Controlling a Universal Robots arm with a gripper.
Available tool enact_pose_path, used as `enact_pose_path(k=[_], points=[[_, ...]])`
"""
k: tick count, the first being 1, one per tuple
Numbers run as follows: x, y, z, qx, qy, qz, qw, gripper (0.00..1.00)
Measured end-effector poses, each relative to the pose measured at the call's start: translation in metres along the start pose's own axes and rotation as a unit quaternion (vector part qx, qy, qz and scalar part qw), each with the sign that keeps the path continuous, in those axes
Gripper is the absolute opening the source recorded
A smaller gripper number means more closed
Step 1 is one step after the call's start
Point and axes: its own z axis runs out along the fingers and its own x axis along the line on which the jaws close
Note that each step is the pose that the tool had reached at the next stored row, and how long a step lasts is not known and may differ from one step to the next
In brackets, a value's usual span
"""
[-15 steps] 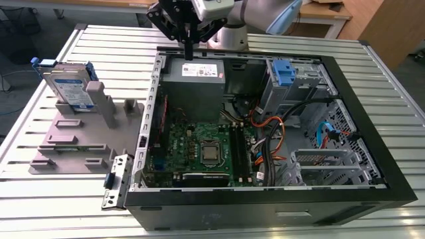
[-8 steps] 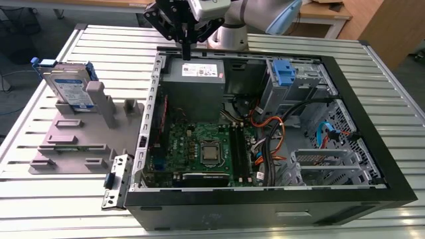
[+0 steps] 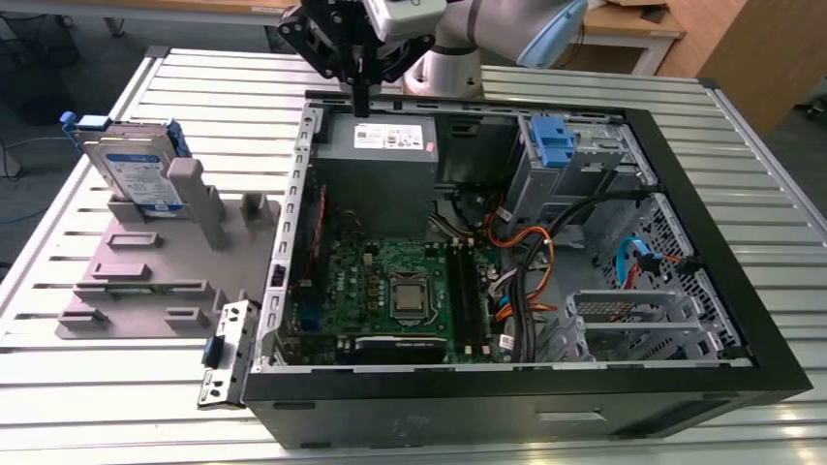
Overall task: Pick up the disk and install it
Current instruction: 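Reach for the disk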
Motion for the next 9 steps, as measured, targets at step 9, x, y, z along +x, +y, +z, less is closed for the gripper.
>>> enact_pose_path(k=[9], points=[[0.0111, -0.0008, 0.0, 0.0, 0.0, 0.0, 1.0, 0.11]])
